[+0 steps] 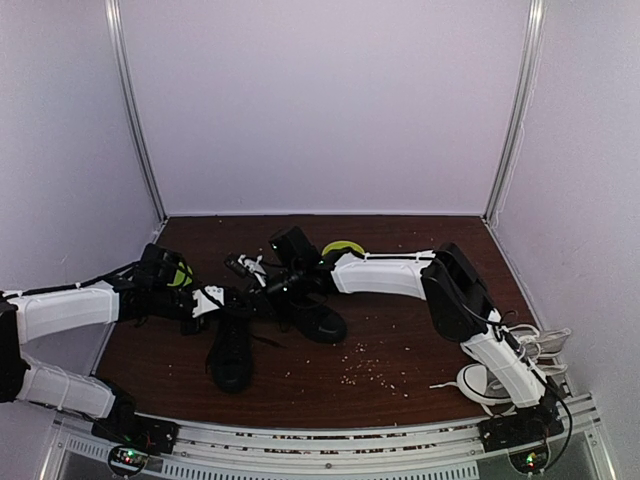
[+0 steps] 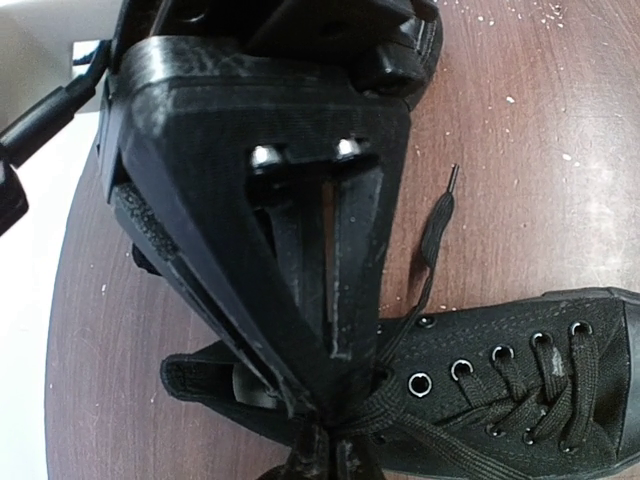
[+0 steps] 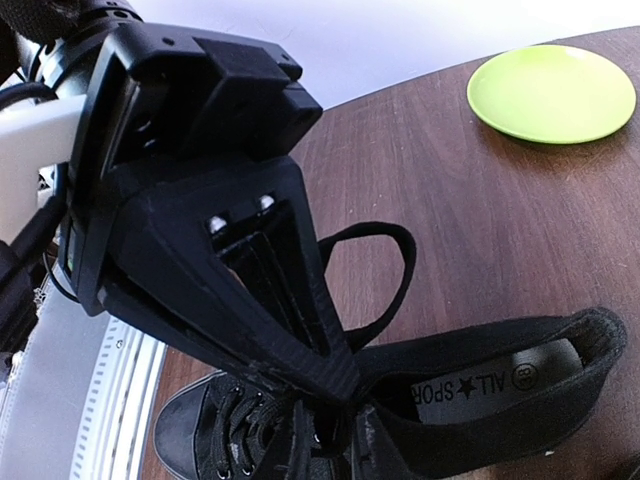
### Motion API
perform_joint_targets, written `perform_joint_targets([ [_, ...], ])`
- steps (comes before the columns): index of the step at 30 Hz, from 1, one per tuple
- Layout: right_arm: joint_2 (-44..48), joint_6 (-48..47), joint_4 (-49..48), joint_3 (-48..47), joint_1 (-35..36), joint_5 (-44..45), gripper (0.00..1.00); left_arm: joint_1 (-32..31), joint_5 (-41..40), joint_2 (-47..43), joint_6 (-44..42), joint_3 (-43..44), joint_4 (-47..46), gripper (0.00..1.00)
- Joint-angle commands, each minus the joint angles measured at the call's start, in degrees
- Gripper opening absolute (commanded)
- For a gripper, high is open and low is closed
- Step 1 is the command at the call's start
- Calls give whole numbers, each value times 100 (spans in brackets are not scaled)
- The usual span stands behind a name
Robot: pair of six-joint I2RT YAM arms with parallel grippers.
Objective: Tie the shoes
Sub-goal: Cross the half-tied shoelace with the shoelace loop.
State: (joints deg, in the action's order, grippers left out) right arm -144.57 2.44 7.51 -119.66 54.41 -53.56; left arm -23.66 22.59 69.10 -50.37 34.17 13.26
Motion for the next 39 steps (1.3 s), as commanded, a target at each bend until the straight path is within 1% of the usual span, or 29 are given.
perform_joint_targets([
  [1,-116,-164,146,-152,53,72,14,43,34,-68,86,-27,-255,0],
  [6,-223,-158,198,-268,82,234,15,39,92,-63,90,-27,-258,0],
  [11,-240,-159,104,-312,129,175,22,37,144,-40,96,-27,-262,0],
  [16,-261,-141,-57,-348,194,142,26,50,158,-11,103,-14,-256,0],
  [18,-256,-122,-60,-354,201,205,26,47,176,-17,105,-18,-247,0],
  [20,-219,-121,-80,-312,196,297,22,47,226,-35,101,-24,-236,0],
  [24,-65,-100,-176,-152,188,501,5,47,224,-45,98,-19,-210,0],
  [26,121,-31,-324,65,147,566,2,46,237,-59,81,-19,-167,0],
  [28,312,39,-474,392,82,632,0,53,254,-71,54,-17,-121,0],
  [32,593,85,-656,771,-21,707,0,48,255,-51,16,3,-81,0],
  [38,693,245,-765,825,-67,587,0,50,298,-6,-37,49,68,0],
  [39,700,281,-794,841,-78,569,2,50,288,-10,-37,51,71,0],
])
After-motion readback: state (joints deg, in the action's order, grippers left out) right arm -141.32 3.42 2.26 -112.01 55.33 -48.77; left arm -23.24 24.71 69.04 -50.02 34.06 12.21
